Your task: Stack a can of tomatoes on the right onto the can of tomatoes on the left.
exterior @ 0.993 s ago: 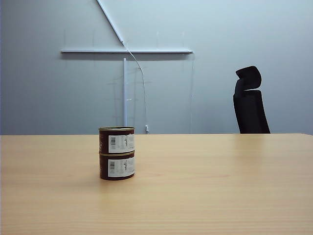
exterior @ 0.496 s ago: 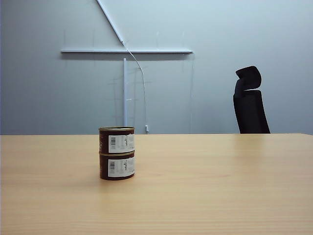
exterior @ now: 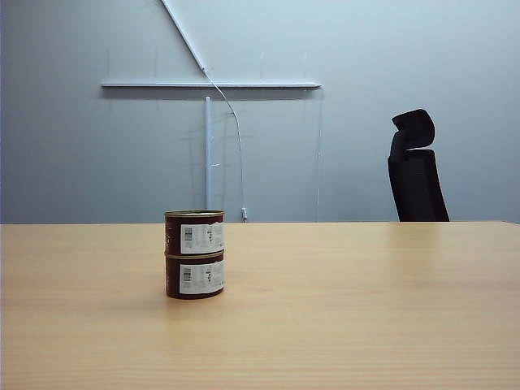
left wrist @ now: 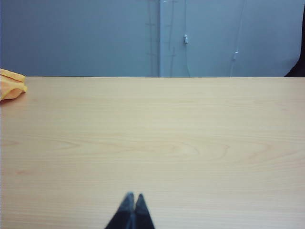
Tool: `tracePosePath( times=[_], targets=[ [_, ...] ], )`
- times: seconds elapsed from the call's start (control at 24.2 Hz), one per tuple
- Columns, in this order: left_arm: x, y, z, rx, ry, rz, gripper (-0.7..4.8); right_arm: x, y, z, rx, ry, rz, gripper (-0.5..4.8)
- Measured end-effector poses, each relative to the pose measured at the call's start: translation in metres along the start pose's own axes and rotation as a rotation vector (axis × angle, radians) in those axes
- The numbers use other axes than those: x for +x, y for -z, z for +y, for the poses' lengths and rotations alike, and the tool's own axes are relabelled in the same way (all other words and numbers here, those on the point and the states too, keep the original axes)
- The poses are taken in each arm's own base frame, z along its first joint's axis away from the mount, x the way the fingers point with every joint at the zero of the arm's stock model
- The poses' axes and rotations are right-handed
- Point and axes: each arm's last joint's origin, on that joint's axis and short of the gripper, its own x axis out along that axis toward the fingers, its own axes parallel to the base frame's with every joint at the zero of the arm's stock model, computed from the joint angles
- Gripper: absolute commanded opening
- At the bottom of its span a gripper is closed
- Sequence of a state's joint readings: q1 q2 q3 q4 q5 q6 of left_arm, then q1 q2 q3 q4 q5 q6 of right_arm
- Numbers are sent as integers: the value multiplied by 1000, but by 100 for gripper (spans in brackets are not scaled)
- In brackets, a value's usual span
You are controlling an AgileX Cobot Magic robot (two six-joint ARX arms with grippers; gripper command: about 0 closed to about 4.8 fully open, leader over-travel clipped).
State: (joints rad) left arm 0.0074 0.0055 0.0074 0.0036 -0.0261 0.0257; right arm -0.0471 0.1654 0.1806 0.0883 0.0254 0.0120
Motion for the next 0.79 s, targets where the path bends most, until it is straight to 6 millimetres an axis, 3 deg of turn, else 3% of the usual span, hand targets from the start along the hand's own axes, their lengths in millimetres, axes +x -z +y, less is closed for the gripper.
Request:
tracePosePath(
  times=[0.29,0.79],
  targets=[
    [0,0,0,0,0,0,-2,-8,47,-5,-3,47,8,-1],
    [0,0,0,0,0,0,-2,-8,47,-4,-17,33,14,-1]
  ],
)
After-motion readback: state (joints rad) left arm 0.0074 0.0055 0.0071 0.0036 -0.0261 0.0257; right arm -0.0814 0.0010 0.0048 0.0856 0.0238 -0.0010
